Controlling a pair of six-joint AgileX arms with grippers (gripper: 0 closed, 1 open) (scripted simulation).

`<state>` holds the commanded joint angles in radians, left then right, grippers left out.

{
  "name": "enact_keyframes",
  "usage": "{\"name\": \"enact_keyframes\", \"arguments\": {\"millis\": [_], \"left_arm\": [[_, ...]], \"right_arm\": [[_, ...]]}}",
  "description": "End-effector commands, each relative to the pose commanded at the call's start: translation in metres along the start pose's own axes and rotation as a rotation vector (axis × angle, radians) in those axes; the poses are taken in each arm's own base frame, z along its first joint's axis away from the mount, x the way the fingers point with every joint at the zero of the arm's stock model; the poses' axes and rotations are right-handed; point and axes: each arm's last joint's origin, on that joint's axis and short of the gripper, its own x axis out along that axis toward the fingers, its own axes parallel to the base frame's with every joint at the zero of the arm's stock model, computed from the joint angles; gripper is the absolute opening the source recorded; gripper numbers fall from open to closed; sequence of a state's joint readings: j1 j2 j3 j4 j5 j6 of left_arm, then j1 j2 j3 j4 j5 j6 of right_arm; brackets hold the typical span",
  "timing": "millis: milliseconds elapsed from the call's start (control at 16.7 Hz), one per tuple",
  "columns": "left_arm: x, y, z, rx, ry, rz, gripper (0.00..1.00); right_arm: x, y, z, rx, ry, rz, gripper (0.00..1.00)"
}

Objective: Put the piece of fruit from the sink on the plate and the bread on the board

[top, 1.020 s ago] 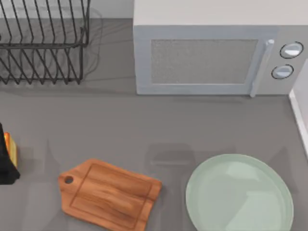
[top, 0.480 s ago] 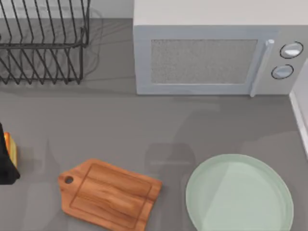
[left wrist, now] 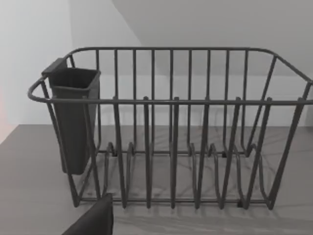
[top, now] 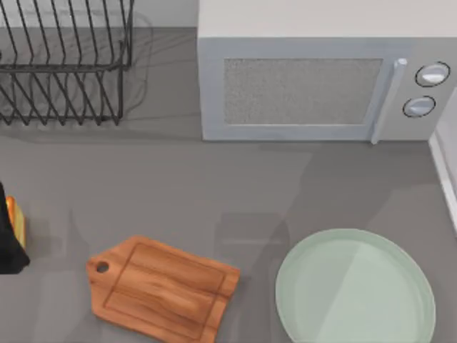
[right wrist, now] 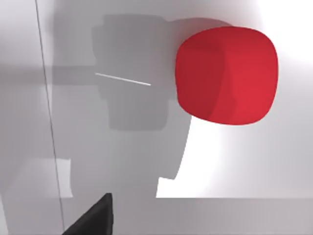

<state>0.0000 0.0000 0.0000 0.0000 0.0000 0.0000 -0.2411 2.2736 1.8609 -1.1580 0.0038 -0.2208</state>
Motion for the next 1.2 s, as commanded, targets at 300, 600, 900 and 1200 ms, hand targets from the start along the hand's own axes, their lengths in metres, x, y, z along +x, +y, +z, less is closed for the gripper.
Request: {"name": "enact_keyframes", "arguments": {"millis": [300, 600, 900, 1200], "left_arm": [[0.0, 0.0, 0.0, 0.0, 0.0, 0.0, 1.0], [0.0, 0.0, 0.0, 0.0, 0.0, 0.0, 1.0], [0.0, 0.0, 0.0, 0.0, 0.0, 0.0, 1.0], [0.0, 0.0, 0.0, 0.0, 0.0, 0.0, 1.0]], "right_arm": [[0.016, 0.002, 0.002, -0.004, 0.007, 0.001, 1.0], [0.09, -0.001, 0.008, -0.002, -0.012, -0.003, 1.0], [0.151, 0.0, 0.0, 0.0, -0.001, 0.0, 1.0], [0.152, 0.0, 0.0, 0.0, 0.0, 0.0, 0.92]]}}
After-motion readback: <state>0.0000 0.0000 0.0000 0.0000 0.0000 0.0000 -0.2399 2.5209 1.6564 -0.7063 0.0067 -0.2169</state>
